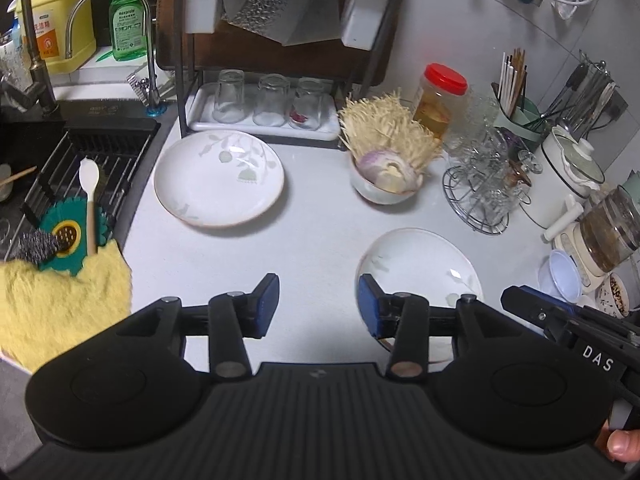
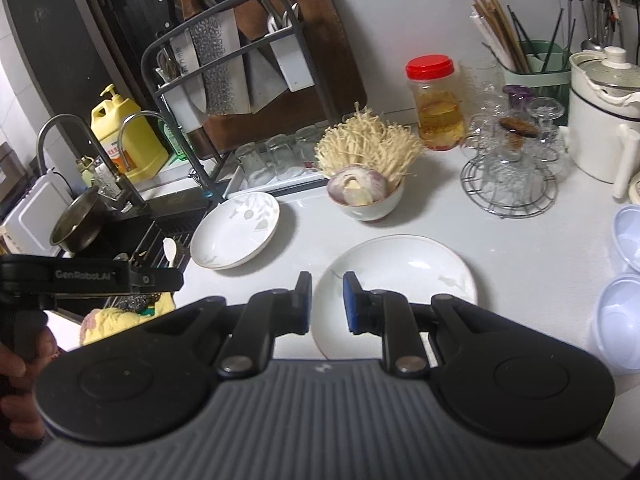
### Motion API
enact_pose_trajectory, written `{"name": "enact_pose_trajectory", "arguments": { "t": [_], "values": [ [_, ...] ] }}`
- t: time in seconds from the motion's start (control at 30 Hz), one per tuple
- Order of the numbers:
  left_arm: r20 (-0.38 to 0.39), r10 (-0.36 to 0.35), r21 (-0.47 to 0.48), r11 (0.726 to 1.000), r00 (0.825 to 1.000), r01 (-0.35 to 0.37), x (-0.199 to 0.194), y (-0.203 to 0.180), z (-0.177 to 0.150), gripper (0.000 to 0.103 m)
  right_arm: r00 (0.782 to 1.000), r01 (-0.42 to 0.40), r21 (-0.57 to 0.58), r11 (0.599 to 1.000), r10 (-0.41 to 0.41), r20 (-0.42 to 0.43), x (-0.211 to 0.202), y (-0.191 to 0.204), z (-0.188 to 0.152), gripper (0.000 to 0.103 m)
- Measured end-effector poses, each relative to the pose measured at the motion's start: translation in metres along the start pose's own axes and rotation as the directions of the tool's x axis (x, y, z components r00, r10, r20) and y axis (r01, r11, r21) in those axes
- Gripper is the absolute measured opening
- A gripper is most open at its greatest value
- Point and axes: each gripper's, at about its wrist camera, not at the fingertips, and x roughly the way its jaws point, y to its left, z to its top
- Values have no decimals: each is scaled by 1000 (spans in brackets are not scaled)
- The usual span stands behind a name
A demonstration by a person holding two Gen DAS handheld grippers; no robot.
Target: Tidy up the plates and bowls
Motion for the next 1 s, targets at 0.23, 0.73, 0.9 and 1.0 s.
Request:
{"name": "enact_pose_trajectory", "arguments": {
  "t": [0.23,0.73,0.9,1.0],
  "values": [
    [4,2,-10,1000,1000,-2,18,48,23,53,1000,0,1,1000,0,-26,34,30,12,21],
    [-30,29,-60,998,999,-31,95,170,64,64,991,-28,-3,1000,27,-129,135,82,30,72],
    [-64,-7,-87,996,998,1,134,203,74,63,987,-22,25,999,26,-162,182,93,34,72],
    [-82,-19,-89,996,996,11,157,217,79,63,984,21,51,998,-11,-177,213,98,38,69]
  ]
}}
